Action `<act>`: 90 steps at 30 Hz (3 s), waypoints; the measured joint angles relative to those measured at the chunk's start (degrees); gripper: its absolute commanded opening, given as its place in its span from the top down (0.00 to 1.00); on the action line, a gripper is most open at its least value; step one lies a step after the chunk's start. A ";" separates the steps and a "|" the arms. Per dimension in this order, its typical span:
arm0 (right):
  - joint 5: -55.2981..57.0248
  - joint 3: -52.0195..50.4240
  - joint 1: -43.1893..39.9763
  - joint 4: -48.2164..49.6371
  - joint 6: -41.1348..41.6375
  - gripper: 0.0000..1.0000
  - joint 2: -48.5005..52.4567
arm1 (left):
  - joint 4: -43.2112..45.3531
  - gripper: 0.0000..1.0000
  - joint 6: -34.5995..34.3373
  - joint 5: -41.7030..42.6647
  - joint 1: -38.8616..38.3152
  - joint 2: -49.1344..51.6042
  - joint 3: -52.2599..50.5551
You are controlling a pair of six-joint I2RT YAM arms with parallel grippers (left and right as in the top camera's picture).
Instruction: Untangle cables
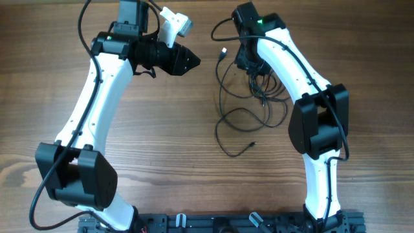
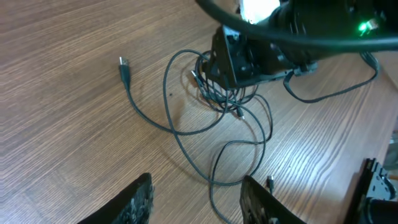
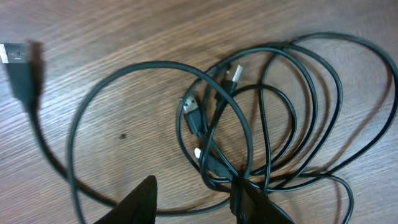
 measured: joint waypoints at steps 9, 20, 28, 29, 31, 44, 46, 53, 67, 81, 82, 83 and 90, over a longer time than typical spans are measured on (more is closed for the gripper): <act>-0.02 -5.55 -0.02 4.35 1.36 0.62 0.00 | 0.00 0.53 0.00 -1.40 0.37 0.00 0.00; -0.98 -10.62 -0.02 11.30 1.01 0.95 0.07 | -0.02 0.53 0.00 -1.95 0.79 0.00 0.00; -5.55 -10.91 -0.24 17.51 -2.16 0.96 0.07 | 0.00 0.56 -0.07 -7.76 0.85 0.00 0.00; -6.32 -10.91 -0.42 17.55 -2.58 0.95 0.07 | 0.00 0.56 -0.09 -8.48 0.98 0.00 0.00; -8.33 -10.91 -1.09 17.86 -3.80 0.95 0.07 | 0.11 0.56 -0.07 -9.35 1.49 0.00 0.00; -26.62 -3.98 -3.23 24.11 -11.63 0.95 -9.79 | 0.61 0.49 0.00 -3.19 15.69 0.00 0.00; -31.10 -2.69 -3.23 25.92 -12.61 0.96 -12.31 | 0.61 0.48 0.50 -2.16 16.92 0.00 0.00; -46.84 -2.10 -3.23 31.06 -14.16 0.95 -18.80 | 0.90 0.47 2.97 4.57 17.14 0.00 0.00; -64.74 -2.10 -3.23 36.72 -14.03 0.95 -21.07 | 2.89 0.47 8.39 22.27 17.07 4.00 0.00; -68.61 -2.10 -3.23 45.24 -9.07 0.95 -21.09 | 5.62 0.49 8.74 30.73 11.72 7.08 0.00; -68.76 -2.10 -3.23 46.10 -8.59 0.95 -21.09 | 5.99 0.49 8.79 30.75 11.21 7.17 0.00; -68.89 -2.10 -3.23 46.82 -8.09 0.95 -21.09 | 6.23 0.49 8.79 30.80 10.75 7.21 0.00; -69.99 -2.10 -3.23 53.46 -3.98 0.95 -21.09 | 7.80 0.51 8.79 30.95 8.39 7.28 0.00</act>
